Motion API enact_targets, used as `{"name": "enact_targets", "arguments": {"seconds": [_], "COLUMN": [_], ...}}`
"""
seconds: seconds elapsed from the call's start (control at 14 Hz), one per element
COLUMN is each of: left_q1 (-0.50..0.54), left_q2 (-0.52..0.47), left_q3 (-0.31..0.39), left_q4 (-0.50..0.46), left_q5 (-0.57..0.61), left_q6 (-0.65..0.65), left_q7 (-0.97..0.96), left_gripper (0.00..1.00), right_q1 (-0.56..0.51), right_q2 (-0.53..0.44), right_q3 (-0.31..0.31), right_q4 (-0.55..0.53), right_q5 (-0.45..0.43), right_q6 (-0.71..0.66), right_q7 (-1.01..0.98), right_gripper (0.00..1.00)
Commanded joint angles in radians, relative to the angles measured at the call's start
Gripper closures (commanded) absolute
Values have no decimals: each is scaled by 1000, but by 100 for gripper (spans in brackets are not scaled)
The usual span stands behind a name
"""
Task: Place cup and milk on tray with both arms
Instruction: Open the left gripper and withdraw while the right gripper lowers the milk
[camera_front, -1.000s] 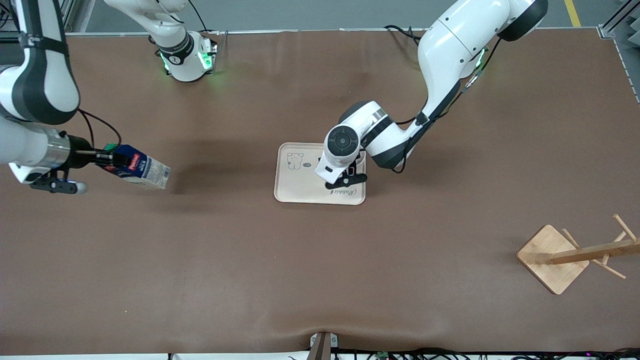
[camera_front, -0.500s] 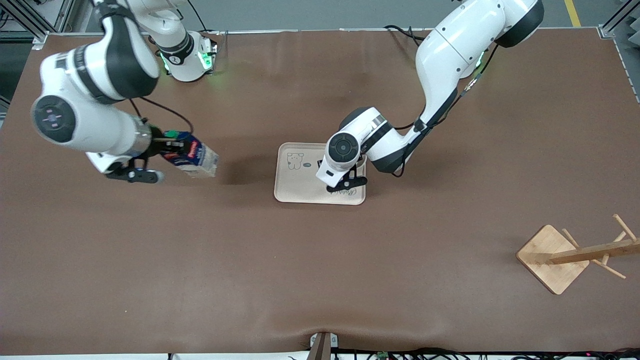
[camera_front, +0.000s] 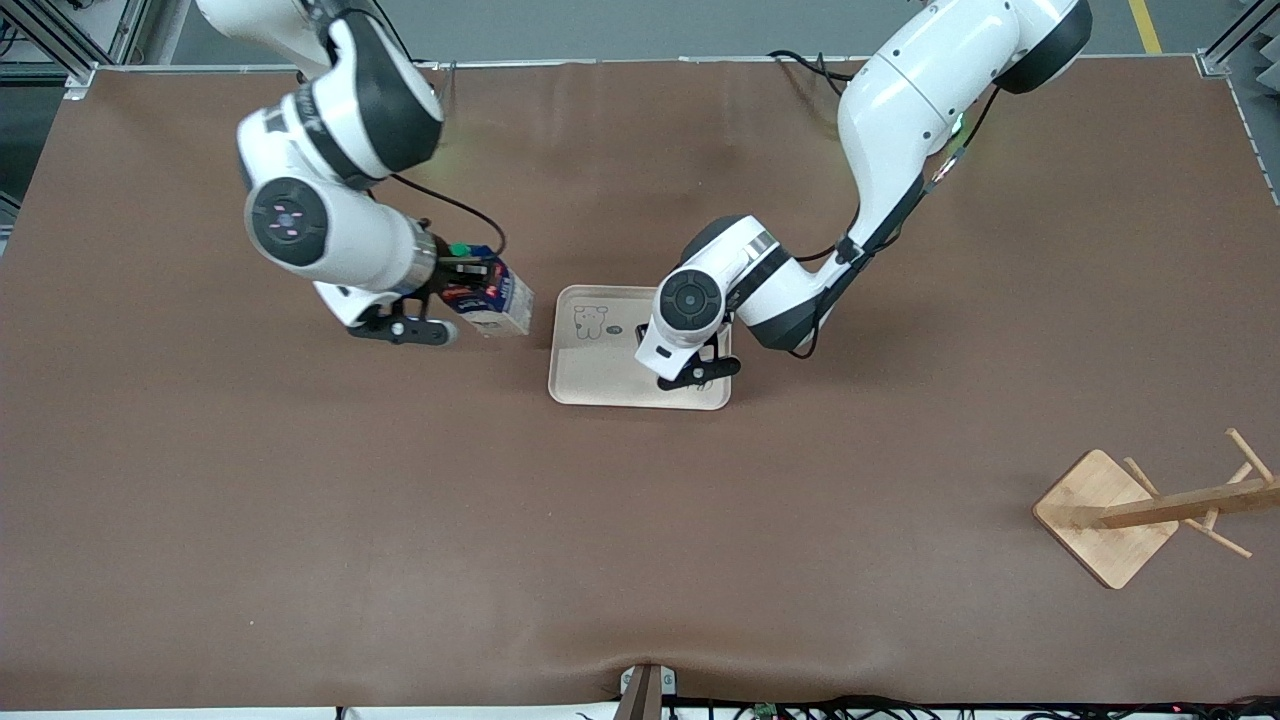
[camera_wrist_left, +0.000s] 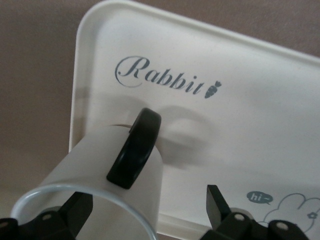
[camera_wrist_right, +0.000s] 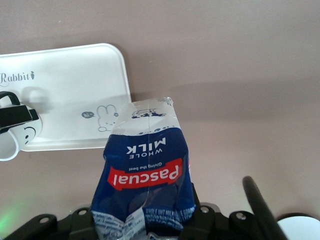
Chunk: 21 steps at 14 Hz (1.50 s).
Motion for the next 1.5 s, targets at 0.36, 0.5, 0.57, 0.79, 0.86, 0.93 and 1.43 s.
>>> {"name": "enact_targets", "arguments": {"seconds": [0.36, 0.5, 0.57, 0.79, 0.86, 0.93, 1.43], "left_q1": [65, 118, 161, 270, 305, 344, 545], "left_q2": [-171, -226, -249, -311, -325, -342, -490], "left_q3": [-3, 4, 4, 6, 6, 6, -2], "left_q4": [89, 91, 91, 91, 91, 91, 91], "left_q5": [16, 25, 25, 25, 25, 25, 25], "left_q6": [-212, -216, -216, -231, -238, -248, -317], "left_q7": [37, 104, 146, 282, 313, 341, 551], "left_gripper": [0, 0, 0, 0, 0, 0, 0], "right_q1": [167, 187, 203, 239, 241, 244, 244], "right_q2": [97, 117, 129, 170, 184, 195, 191], "right_q3": [-13, -13, -15, -15, -15, -16, -15], "right_q4": [28, 25, 23, 17, 17, 17, 32], "right_q5": [17, 15, 15, 8, 2, 2, 2], "right_q6": [138, 185, 210, 291, 308, 317, 272], "right_q7": [179, 200, 214, 237, 243, 245, 303], "right_gripper": [92, 84, 79, 72, 64, 54, 0]}}
